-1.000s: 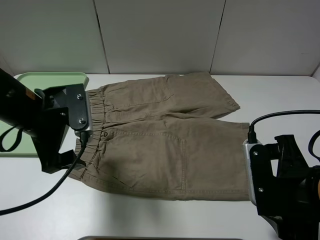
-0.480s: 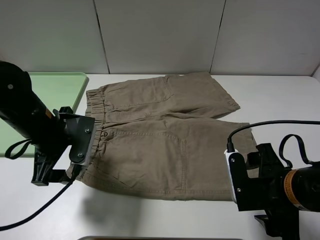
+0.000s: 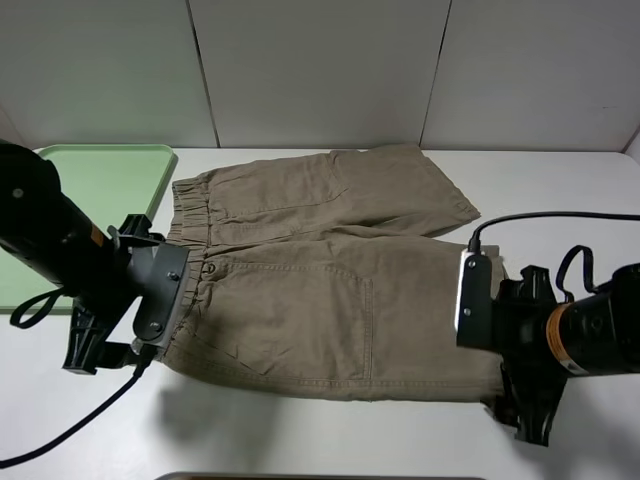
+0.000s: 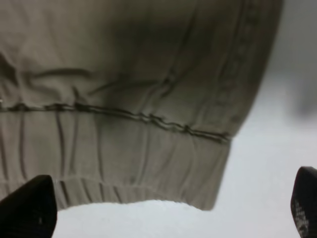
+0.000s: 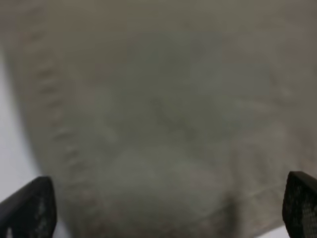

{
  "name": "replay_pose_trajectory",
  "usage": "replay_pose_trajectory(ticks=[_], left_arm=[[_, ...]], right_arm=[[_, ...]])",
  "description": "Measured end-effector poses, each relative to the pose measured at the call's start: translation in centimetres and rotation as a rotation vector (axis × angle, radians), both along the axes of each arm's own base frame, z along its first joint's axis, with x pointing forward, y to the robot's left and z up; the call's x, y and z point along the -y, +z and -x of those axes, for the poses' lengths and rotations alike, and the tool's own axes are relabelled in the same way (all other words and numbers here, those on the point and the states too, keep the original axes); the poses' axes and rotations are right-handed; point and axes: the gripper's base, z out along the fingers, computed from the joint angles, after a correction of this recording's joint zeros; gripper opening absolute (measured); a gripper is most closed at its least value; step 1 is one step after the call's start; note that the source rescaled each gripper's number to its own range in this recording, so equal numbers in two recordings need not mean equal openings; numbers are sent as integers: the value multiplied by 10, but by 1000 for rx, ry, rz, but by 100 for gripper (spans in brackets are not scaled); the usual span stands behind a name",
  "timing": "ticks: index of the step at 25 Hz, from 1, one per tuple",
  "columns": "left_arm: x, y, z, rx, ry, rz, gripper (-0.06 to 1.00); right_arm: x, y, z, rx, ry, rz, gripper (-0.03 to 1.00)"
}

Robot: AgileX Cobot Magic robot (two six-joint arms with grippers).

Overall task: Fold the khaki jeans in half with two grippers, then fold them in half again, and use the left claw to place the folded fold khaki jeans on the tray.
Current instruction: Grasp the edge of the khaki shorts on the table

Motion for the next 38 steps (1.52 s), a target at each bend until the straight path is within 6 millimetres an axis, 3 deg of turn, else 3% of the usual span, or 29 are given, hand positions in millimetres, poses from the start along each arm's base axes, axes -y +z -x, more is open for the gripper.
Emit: replay_pose_trajectory(ticks=[5,18,25,32,38], left_arm=[[1,1,-3,33,1,16,94],[4,2,-8,88,0,43,94],[4,3,-9,97,0,47,93],[4,3,-9,98,2,48,93],[4,3,-8,96,6,50,93]], right_arm=[[2,-11,-5,-42,1,32,100],[-3,-11,-6,-17,171,42,100],[-26,-8,9,-4,297,35,100],[-20,-9,10,-15,274,110,100],[-19,-11,10,-27,270,127,79]])
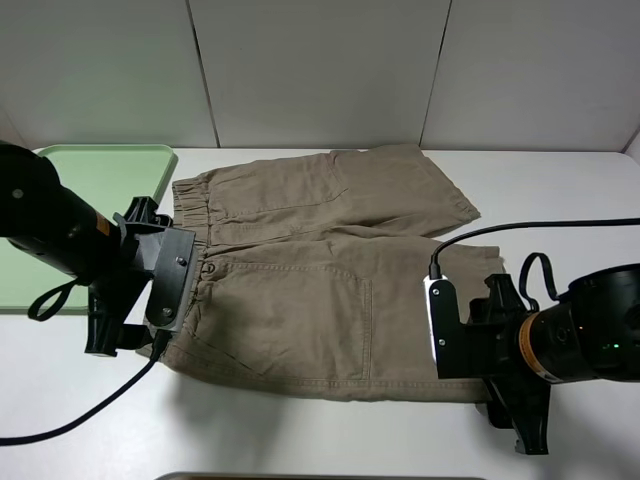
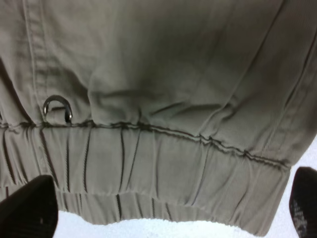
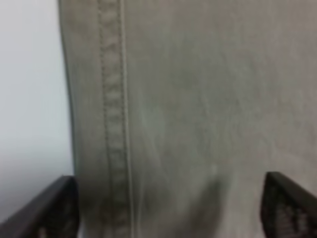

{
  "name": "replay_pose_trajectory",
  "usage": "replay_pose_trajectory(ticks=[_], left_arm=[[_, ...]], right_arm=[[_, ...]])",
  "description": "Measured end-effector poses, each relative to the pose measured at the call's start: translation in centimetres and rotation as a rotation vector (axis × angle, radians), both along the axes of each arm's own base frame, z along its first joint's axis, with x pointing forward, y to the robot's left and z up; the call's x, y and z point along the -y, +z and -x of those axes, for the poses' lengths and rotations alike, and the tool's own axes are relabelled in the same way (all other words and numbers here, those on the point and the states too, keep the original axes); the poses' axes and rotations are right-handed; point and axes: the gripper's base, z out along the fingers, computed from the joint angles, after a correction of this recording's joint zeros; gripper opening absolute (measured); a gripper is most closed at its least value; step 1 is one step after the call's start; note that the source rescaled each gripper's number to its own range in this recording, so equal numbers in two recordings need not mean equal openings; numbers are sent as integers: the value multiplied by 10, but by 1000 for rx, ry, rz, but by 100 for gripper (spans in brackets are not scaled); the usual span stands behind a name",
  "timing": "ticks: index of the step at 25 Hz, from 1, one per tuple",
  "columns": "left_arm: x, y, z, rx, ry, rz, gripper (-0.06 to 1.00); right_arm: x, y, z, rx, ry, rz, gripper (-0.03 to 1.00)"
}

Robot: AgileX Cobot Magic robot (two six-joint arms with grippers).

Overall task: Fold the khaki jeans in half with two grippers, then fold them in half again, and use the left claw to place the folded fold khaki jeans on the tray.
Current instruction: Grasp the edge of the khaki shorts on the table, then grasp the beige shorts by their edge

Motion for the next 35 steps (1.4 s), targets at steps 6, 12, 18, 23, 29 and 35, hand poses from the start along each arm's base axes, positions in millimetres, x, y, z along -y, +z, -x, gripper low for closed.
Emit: replay_pose_trajectory(ticks=[6,12,18,23,29,35], left_arm=[[-1,-1,1,-1,1,0,93],[-1,-1,1,-1,1,0,92],[-3,-3,6,-57,6,-21,91],[-7,-4,11,-110,-36,-77,91],[-12,-5,12,-111,-110,-153,91],[-12,-16,10,-137,-127,-179,90]], right_arm=[[1,-10,0,-36,14,59,59],[1,-13,0,-41,34,78,25],[2,-14,0,-42,44,91,0],[2,-14,0,-40,49,93,0],[0,-13,-3,-33,39,95,0],[-1,-12,-4,-36,20,90,0]])
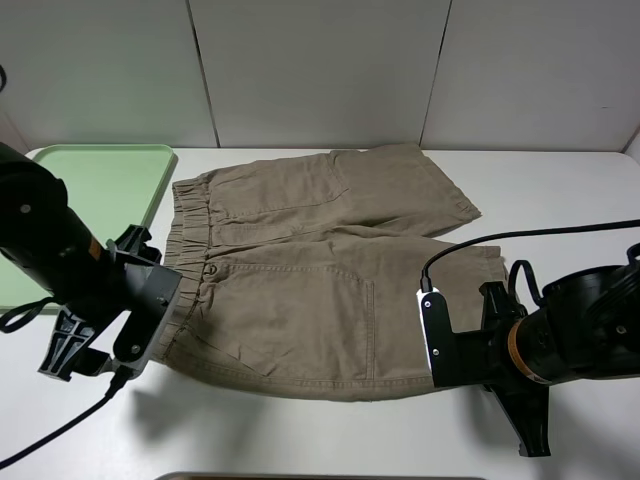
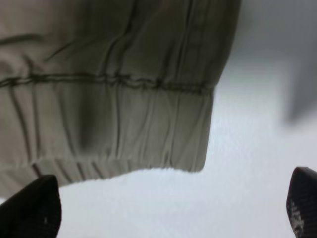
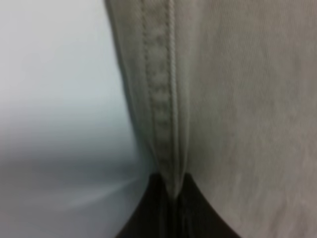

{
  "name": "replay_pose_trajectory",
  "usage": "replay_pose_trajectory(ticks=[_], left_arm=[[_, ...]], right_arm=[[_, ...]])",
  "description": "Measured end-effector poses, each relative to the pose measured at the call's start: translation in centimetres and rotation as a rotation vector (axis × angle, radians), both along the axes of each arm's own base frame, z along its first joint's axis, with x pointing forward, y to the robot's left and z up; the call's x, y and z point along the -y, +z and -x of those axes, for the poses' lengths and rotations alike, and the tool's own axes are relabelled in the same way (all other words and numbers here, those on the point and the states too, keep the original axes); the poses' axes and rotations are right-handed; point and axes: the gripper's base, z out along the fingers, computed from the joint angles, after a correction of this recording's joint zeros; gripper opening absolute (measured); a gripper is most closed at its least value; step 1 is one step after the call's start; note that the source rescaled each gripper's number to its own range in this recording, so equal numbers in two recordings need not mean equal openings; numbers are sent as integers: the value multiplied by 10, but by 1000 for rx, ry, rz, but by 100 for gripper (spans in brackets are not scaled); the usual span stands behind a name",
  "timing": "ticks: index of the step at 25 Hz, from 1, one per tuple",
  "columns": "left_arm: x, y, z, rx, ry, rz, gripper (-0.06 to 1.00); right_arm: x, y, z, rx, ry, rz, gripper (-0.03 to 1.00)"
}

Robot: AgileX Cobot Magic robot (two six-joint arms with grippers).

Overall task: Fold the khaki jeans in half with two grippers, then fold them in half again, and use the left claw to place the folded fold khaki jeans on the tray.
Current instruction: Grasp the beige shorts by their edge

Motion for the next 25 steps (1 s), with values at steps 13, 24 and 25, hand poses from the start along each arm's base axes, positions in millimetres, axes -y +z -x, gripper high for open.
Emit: replay_pose_trajectory(ticks=[13,24,25], left_arm=[[7,-12,-11,71,59,66,84],[2,-21,5,7,-21,19,84],[2,-22,6,17,-29,24,84]], right_arm=[[-2,0,0,-4,-5,-22,0],[-2,0,0,-4,-5,-23,0],[-2,0,0,-4,-5,-23,0]])
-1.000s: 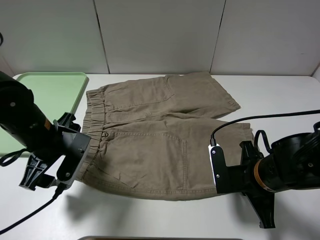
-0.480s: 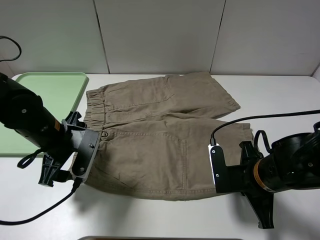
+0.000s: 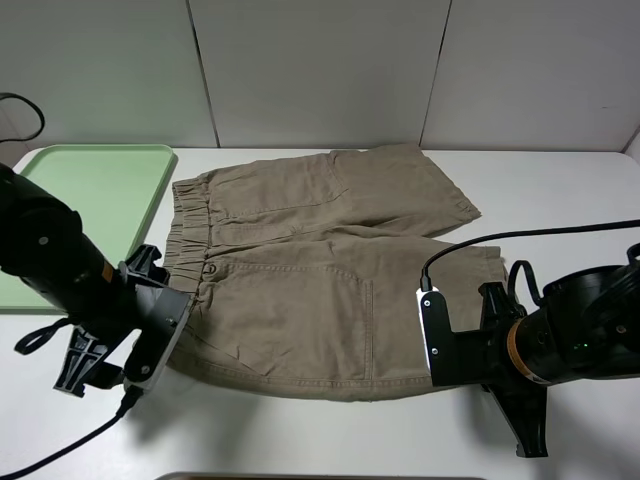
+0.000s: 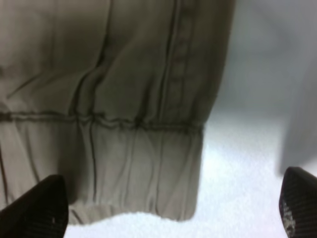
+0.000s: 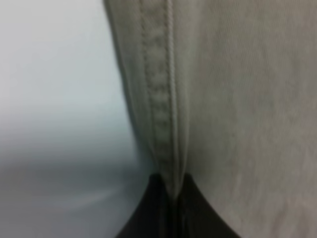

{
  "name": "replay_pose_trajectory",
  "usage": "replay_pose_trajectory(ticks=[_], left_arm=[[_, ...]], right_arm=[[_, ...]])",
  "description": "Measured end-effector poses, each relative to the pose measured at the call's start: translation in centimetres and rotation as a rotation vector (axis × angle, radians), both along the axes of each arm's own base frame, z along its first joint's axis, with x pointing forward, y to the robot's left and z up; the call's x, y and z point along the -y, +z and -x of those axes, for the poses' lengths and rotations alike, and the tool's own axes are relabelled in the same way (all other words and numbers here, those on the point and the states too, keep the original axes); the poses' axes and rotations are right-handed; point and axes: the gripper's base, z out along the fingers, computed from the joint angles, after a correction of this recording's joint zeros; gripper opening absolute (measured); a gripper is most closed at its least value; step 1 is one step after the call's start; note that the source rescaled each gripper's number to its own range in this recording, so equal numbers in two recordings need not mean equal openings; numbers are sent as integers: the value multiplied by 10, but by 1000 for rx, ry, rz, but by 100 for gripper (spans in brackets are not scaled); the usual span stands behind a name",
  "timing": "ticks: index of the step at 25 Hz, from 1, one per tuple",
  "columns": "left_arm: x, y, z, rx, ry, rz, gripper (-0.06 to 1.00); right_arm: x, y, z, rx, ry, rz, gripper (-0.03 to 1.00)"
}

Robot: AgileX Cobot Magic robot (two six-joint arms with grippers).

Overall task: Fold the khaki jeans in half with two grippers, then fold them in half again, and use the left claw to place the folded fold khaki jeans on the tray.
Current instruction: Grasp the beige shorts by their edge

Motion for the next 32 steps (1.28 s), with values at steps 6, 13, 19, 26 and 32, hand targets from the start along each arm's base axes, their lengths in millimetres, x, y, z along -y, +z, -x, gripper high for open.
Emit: replay_pose_trajectory(ticks=[6,13,19,26,32], left_arm=[[0,-5,3,66,-19,44,81],[0,-7,4,88,-22,60,78],[-1,-8,6,84,-22,59,61],[-5,-13,14,76,-23,58,40],[-6,-13,15,61,-23,48,2]], right_arm=[[0,0,0,0,0,-1,0],[0,0,0,0,-1,-1,0],[0,0,0,0,-1,-1,0],[0,0,0,-1,-3,-4,0],[-1,0,0,-2,-2,-9,0]])
